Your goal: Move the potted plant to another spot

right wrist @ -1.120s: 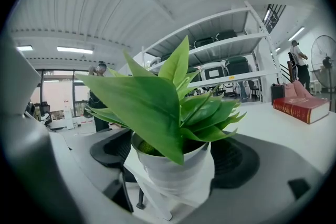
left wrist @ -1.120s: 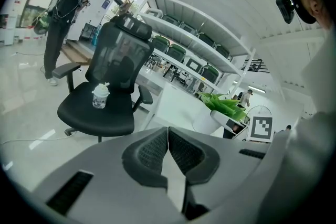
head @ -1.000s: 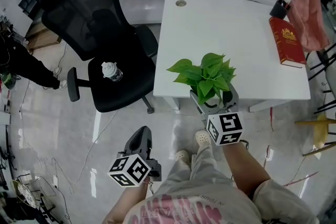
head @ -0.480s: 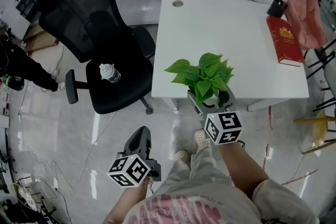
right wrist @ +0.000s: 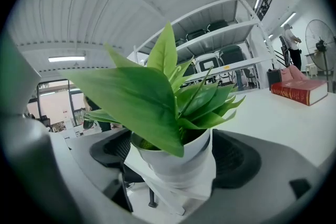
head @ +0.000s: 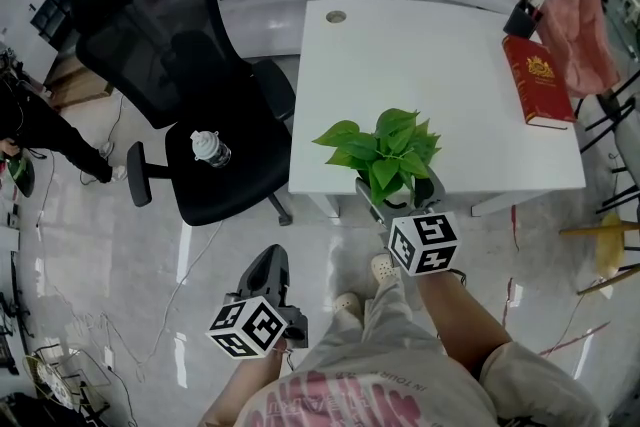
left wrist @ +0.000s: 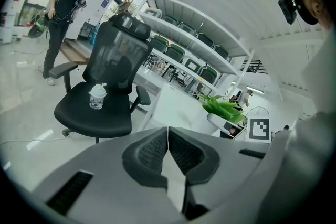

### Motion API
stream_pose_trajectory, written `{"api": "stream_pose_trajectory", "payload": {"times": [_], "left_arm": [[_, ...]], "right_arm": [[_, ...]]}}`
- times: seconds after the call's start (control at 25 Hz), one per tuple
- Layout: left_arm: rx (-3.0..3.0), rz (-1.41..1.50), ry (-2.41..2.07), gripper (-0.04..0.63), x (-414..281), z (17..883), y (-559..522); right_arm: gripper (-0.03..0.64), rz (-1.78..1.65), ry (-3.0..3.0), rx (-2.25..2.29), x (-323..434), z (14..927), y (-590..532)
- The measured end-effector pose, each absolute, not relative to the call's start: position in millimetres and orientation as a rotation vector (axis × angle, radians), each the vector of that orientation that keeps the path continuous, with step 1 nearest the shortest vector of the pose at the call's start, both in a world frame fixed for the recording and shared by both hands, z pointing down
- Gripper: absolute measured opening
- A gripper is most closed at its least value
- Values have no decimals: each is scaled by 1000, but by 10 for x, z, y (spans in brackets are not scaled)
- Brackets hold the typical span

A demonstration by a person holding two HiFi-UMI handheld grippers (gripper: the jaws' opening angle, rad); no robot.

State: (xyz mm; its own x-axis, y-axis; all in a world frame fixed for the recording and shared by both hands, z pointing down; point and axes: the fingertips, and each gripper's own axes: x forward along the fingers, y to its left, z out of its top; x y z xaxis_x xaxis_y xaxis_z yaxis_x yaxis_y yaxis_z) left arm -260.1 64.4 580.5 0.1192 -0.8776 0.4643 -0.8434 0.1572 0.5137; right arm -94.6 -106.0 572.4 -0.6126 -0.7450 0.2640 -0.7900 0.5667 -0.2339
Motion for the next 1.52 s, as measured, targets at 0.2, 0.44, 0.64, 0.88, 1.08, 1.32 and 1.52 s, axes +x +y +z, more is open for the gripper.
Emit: {"api": "stream_pose_trajectory", "payload": {"times": [0.2, 0.44, 0.64, 0.88, 1.08, 1.32, 1.52], "left_arm": [[1692, -73, -1701, 25, -2597, 5648, 538], [1740, -100, -1698, 25, -2580, 5455, 436], [1785, -118, -1686, 25, -2567, 5272, 364], [1831, -136, -1665, 25, -2522, 5130, 377], [1875, -153, -1626, 25, -2426, 5052, 400], [1925, -172, -1563, 25, -2246, 4982, 493], [1952, -172, -1526, 25, -2116, 4958, 604]], "right_arm": [[513, 510, -2633, 1279, -943, 5715, -1096], [525, 547, -2594, 1250, -921, 5715, -1060], [557, 583, -2555, 1248, -881, 5715, -1030], [557, 605, -2520, 1291, -714, 5672, -879], [557, 664, -2493, 1322, -589, 5660, -680], [541, 802, -2468, 1389, -429, 5582, -309], [471, 996, -2451, 1453, -280, 5518, 100]]}}
